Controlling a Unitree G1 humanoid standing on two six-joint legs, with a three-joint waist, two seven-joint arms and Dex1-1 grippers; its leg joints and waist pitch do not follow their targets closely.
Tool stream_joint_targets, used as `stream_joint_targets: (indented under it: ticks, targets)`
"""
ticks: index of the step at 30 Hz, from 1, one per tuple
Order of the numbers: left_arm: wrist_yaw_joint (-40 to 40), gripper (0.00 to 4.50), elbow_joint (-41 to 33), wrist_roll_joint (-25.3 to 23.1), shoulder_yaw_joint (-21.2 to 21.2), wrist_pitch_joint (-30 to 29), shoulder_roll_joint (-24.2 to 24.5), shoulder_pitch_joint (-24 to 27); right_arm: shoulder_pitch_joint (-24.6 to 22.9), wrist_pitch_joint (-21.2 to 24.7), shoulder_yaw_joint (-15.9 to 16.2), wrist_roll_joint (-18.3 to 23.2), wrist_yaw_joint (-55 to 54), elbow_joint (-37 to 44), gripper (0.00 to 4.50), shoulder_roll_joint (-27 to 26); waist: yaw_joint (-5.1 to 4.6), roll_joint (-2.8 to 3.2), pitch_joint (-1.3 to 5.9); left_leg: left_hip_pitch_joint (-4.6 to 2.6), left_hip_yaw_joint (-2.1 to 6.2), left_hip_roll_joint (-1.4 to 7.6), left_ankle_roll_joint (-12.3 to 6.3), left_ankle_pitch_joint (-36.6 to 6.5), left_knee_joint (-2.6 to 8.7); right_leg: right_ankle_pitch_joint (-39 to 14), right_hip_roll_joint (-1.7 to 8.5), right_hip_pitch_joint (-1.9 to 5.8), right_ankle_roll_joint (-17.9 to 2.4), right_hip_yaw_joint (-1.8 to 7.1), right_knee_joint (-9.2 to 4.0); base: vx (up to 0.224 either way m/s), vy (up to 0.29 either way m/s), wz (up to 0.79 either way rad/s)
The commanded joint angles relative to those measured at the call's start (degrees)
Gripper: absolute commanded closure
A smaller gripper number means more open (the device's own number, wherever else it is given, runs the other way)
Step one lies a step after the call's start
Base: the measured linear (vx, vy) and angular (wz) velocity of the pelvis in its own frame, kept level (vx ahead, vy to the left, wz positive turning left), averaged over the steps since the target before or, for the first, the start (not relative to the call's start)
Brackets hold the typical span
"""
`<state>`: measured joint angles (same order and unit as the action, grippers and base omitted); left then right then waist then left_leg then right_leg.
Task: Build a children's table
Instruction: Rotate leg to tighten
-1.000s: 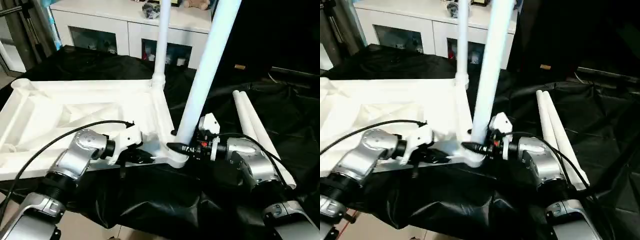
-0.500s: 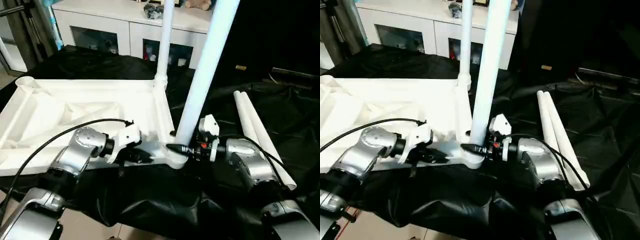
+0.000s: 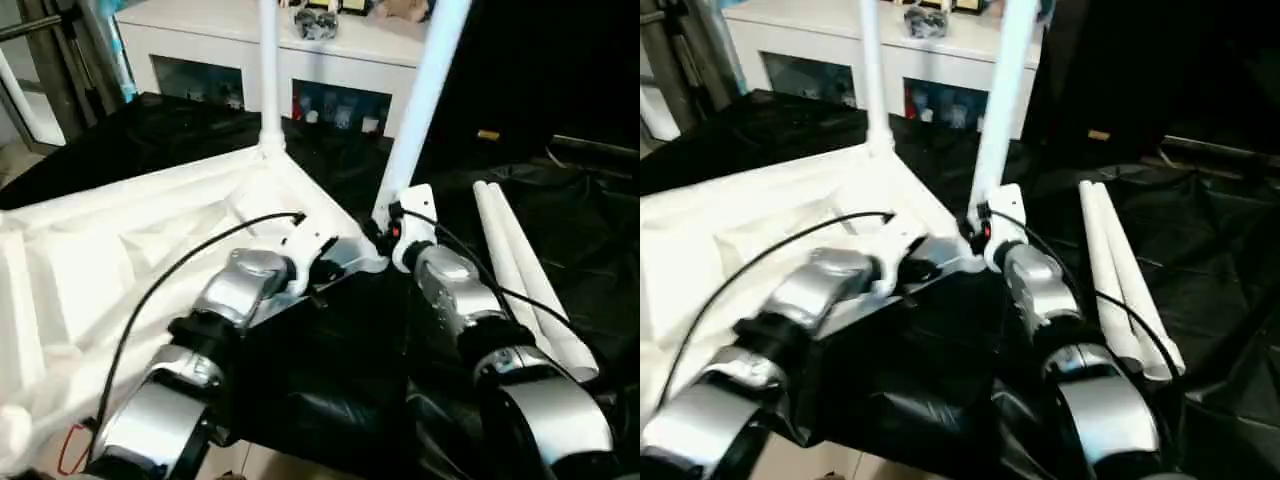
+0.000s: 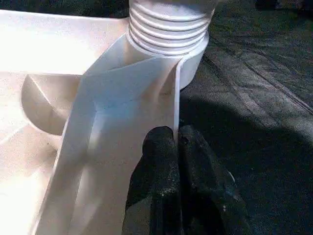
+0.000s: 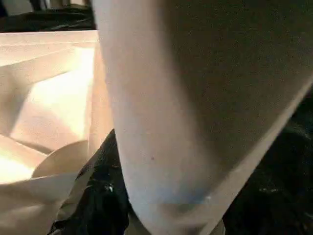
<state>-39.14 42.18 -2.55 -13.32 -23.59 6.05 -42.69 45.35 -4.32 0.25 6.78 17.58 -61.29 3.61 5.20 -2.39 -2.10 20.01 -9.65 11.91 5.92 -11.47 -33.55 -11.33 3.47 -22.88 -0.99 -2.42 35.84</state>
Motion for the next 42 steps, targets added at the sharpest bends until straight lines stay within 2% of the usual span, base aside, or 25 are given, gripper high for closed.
stream_joint_targets:
  ticks: [1, 6, 13, 16, 18, 21, 22, 23, 24, 26, 28, 33, 36, 38, 40, 41, 42]
  targets:
    - [4.19, 4.50, 0.83, -0.77, 0.62, -0.15, -1.40, -2.80, -2.64, 4.42, 2.40, -1.10, 2.25, -6.01, 2.59, -5.28, -0.23, 0.64, 2.32, -0.09, 0.21, 1.07, 0.01, -15.30, 4.65, -17.67, 4.13, 1.99, -9.20, 2.27, -5.65, 0.000, 0.000, 0.00]
    - [4.57, 4.50, 1.48, -0.95, 0.95, -0.35, -0.96, -3.39, -1.73, 4.38, 1.45, -1.29, 1.32, -7.77, 2.59, -5.97, -0.39, 0.69, 2.18, -0.22, 0.41, 1.12, 0.42, -17.85, 4.86, -21.73, 4.29, 1.69, -8.23, 2.32, -6.11, 0.000, 0.000, 0.00]
    - [2.53, 4.50, 0.51, -0.70, 0.52, -0.15, -0.48, -2.59, -0.82, 4.95, 0.42, -1.77, 1.18, -8.59, 2.59, -6.07, -0.42, 0.73, 2.15, -0.23, 0.40, 1.10, 0.35, -18.00, 5.08, -22.60, 4.27, 1.54, -7.64, 2.31, -6.41, 0.000, 0.000, 0.00]
    - [1.88, 4.50, 0.10, -0.51, 0.47, -0.03, -0.44, -2.36, -0.41, 4.97, -0.47, -1.38, 1.54, -8.93, 2.59, -6.11, -0.40, 0.84, 2.30, -0.20, 0.39, 1.17, 0.27, -16.80, 5.22, -21.17, 4.29, 1.74, -7.83, 2.27, -6.34, 0.000, 0.000, 0.00]
    - [1.16, 4.50, -0.24, -0.33, 0.40, 0.28, -0.35, -2.19, -0.11, 4.96, -1.21, -0.99, 2.21, -9.10, 1.89, -6.09, -0.53, 0.92, 2.23, -0.19, 0.37, 1.24, 0.41, -16.90, 5.30, -20.20, 4.19, 1.66, -8.32, 2.24, -6.28, 0.000, 0.000, 0.00]
    - [0.13, 4.50, -0.67, -0.04, 0.37, 1.03, -0.03, -2.05, 0.31, 5.26, -2.03, -0.35, 3.01, -9.00, 1.87, -5.90, -0.53, 0.92, 2.23, -0.18, 0.39, 1.27, 0.33, -17.10, 5.34, -19.74, 4.26, 1.73, -8.60, 2.29, -6.27, 0.000, 0.000, 0.00]
    - [0.02, 4.50, -0.75, -0.01, 0.38, 1.09, 0.04, -2.03, 0.40, 5.22, -2.16, -0.32, 3.17, -8.98, 1.77, -5.85, -0.60, 0.85, 2.27, -0.08, 0.38, 1.26, 0.31, -16.59, 5.34, -18.77, 4.22, 1.87, -8.91, 2.28, -6.12, 0.000, 0.000, 0.00]
    - [-0.35, 4.50, -0.91, 0.08, 0.35, 1.22, 0.17, -1.95, 0.52, 5.12, -2.26, -0.27, 3.41, -8.88, 1.48, -5.75, -0.68, 0.81, 2.23, 0.01, 0.35, 1.27, 0.24, -16.29, 5.39, -18.59, 4.24, 1.92, -9.03, 2.24, -6.10, 0.000, 0.000, 0.00]
    - [-0.62, 4.50, -1.03, 0.15, 0.33, 1.32, 0.26, -1.88, 0.60, 5.05, -2.34, -0.28, 3.57, -8.81, 1.43, -5.70, -0.64, 0.91, 2.19, -0.16, 0.26, 1.26, 0.17, -16.24, 5.29, -18.77, 4.30, 1.76, -9.20, 2.30, -6.19, 0.000, 0.000, 0.00]
    - [-2.38, 4.50, -2.08, 0.27, -0.13, 2.35, 1.03, -1.25, 1.11, 4.73, -2.82, 0.12, 5.37, -8.34, 1.36, -5.38, -0.69, 0.90, 2.22, 0.02, 0.26, 1.24, -0.01, -15.69, 5.30, -18.63, 4.35, 1.95, -9.33, 2.35, -6.19, 0.000, 0.000, 0.00]
    - [-2.95, 4.50, -2.55, 0.38, -0.22, 2.28, 1.29, -0.97, 1.29, 4.61, -2.98, 0.23, 6.09, -8.16, 1.06, -5.22, -0.76, 0.89, 2.35, 0.15, 0.26, 1.34, -0.15, -14.19, 5.27, -16.35, 4.39, 2.14, -9.86, 2.36, -5.86, 0.000, 0.000, 0.00]
    - [-7.18, 4.50, -5.53, 1.16, -0.91, 4.09, 3.34, 1.01, 1.77, 4.34, -2.42, -0.14, 12.72, -5.96, 0.66, -3.53, -1.19, 0.93, 2.55, 0.37, 0.02, 1.32, -1.58, -10.26, 4.96, -9.75, 4.27, 2.59, -11.98, 2.27, -5.23, 0.000, 0.000, 0.00]
    - [-9.97, 4.50, -7.56, 1.86, -1.13, 4.35, 4.78, 2.34, 1.28, 3.57, -0.51, -1.39, 17.31, -3.56, 0.55, -1.66, -1.36, 0.97, 2.64, 0.38, -0.11, 1.39, -2.50, -8.25, 4.76, -6.25, 4.27, 2.81, -13.54, 2.15, -4.84, 0.000, 0.000, 0.00]
    - [-11.45, 4.50, -8.30, 2.25, -1.25, 4.91, 5.46, 2.92, 0.96, 3.41, 0.13, -1.63, 19.25, -2.60, 0.55, -0.96, -1.37, 0.99, 2.65, 0.36, -0.19, 1.34, -2.82, -7.57, 4.66, -5.33, 4.22, 2.83, -13.87, 2.14, -4.79, 0.000, 0.000, 0.00]
    - [-15.21, 4.50, -10.14, 3.06, -1.54, 6.13, 7.48, 4.38, -0.52, 3.58, 1.91, -1.93, 25.69, 1.28, 0.55, 1.50, -1.31, 1.00, 2.96, 0.38, -0.33, 1.32, -4.27, -4.30, 4.22, 1.48, 4.15, 3.23, -15.55, 2.22, -3.92, 0.000, 0.000, 0.00]
    - [-16.21, 4.50, -10.64, 3.17, -1.68, 6.73, 8.17, 4.78, -1.19, 4.24, 2.43, -1.75, 28.47, 2.96, 0.55, 2.53, -1.31, 1.00, 2.96, 0.38, -0.33, 1.32, -4.27, -4.30, 4.22, 1.48, 4.15, 3.23, -15.55, 2.22, -3.92, 0.000, 0.000, 0.00]
    - [-17.33, 4.50, -11.14, 3.41, -1.75, 8.10, 8.78, 5.21, -1.85, 5.19, 2.99, -1.55, 31.08, 4.55, 0.55, 3.53, -1.21, 0.91, 3.04, 0.35, -0.39, 1.33, -5.50, -2.83, 4.00, 4.91, 4.01, 3.24, -15.90, 2.18, -3.57, 0.000, 0.000, 0.00]
